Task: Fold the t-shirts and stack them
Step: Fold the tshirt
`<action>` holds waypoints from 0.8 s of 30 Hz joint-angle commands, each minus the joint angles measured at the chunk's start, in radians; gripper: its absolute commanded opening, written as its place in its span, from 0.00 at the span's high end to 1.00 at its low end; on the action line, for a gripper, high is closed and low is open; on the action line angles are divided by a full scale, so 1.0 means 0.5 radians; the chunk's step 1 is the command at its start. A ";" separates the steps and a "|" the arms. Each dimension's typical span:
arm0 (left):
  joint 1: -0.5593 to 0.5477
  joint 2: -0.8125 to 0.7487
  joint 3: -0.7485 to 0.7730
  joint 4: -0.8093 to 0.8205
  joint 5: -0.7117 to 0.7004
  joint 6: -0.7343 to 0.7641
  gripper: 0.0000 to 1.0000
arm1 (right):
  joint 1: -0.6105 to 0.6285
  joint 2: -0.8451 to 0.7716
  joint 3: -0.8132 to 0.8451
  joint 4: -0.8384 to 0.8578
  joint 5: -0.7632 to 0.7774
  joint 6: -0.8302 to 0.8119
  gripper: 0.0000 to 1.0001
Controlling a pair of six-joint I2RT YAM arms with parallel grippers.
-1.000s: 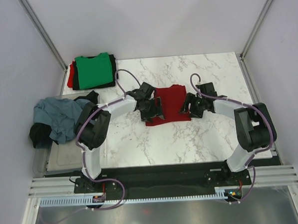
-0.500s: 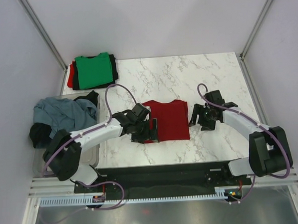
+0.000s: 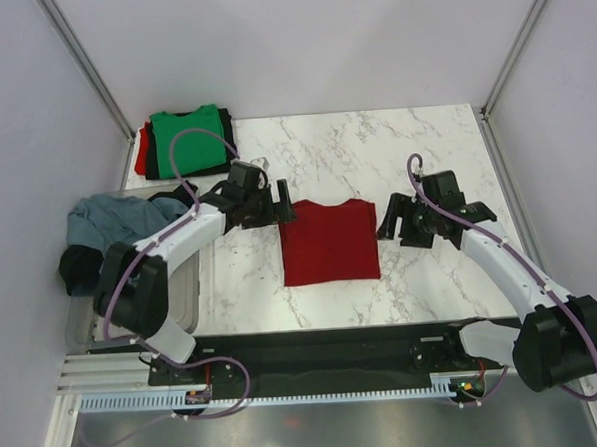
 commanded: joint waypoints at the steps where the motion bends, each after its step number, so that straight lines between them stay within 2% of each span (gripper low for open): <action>1: 0.073 0.200 0.010 0.374 0.262 0.253 0.01 | 0.063 -0.111 -0.092 -0.053 -0.101 0.032 0.21; 7: 0.106 0.657 0.286 0.408 0.259 0.370 0.02 | 0.088 -0.169 -0.203 -0.062 -0.117 0.016 0.20; 14: 0.259 0.900 0.375 0.488 0.323 0.379 0.11 | 0.088 -0.145 -0.209 -0.096 -0.098 -0.033 0.20; 22: 0.315 1.087 0.391 0.617 0.639 0.404 0.27 | 0.091 -0.065 -0.264 -0.059 -0.077 -0.079 0.21; 24: 0.312 1.136 0.382 0.663 0.716 0.379 0.36 | 0.091 -0.044 -0.276 -0.050 -0.074 -0.076 0.21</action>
